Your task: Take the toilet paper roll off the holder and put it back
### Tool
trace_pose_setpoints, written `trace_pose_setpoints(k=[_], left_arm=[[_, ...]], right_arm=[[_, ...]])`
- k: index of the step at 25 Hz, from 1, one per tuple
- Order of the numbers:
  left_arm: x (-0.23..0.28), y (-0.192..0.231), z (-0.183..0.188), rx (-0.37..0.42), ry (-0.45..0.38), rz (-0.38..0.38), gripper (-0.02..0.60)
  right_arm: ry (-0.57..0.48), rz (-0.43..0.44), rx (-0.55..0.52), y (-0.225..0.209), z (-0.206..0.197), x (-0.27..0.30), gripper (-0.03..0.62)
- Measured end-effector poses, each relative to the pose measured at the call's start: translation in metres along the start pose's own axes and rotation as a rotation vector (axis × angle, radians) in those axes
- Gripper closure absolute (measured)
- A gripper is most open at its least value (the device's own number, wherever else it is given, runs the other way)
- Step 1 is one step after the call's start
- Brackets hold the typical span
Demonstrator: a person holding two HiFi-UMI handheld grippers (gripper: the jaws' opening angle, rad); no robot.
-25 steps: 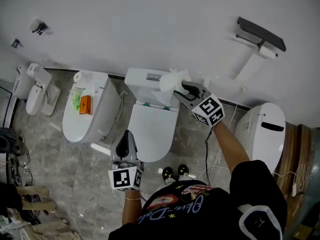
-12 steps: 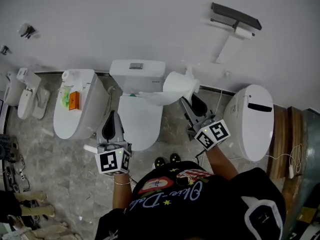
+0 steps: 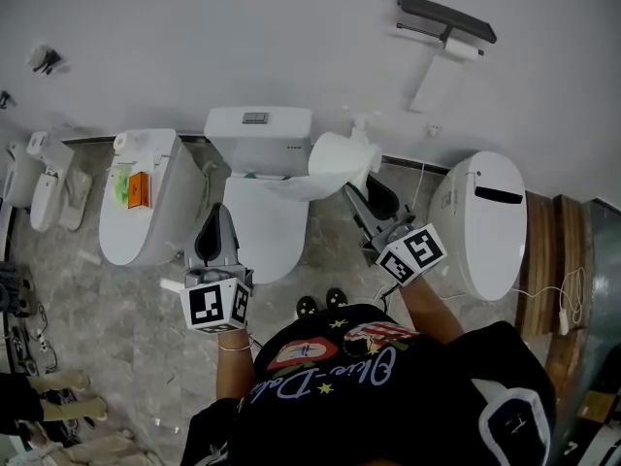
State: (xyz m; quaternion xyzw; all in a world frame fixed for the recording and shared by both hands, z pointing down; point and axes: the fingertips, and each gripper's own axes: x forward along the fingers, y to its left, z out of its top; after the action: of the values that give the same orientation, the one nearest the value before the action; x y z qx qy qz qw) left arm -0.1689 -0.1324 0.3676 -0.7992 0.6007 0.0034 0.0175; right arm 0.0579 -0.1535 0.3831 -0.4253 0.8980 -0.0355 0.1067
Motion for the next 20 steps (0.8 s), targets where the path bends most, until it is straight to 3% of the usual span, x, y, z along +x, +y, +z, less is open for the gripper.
trace_pose_setpoints(k=[12,20], left_arm=[[-0.004,0.007,0.002,0.0,-0.017,0.019,0.583],[-0.01,0.024,-0.013,-0.023,0.016,0.081,0.583]], right_arm=[[0.01,-0.018,0.001,-0.004,-0.003,0.004,0.453],[0.333,-0.005,-0.093,-0.056,-0.044,0.086,0.451]])
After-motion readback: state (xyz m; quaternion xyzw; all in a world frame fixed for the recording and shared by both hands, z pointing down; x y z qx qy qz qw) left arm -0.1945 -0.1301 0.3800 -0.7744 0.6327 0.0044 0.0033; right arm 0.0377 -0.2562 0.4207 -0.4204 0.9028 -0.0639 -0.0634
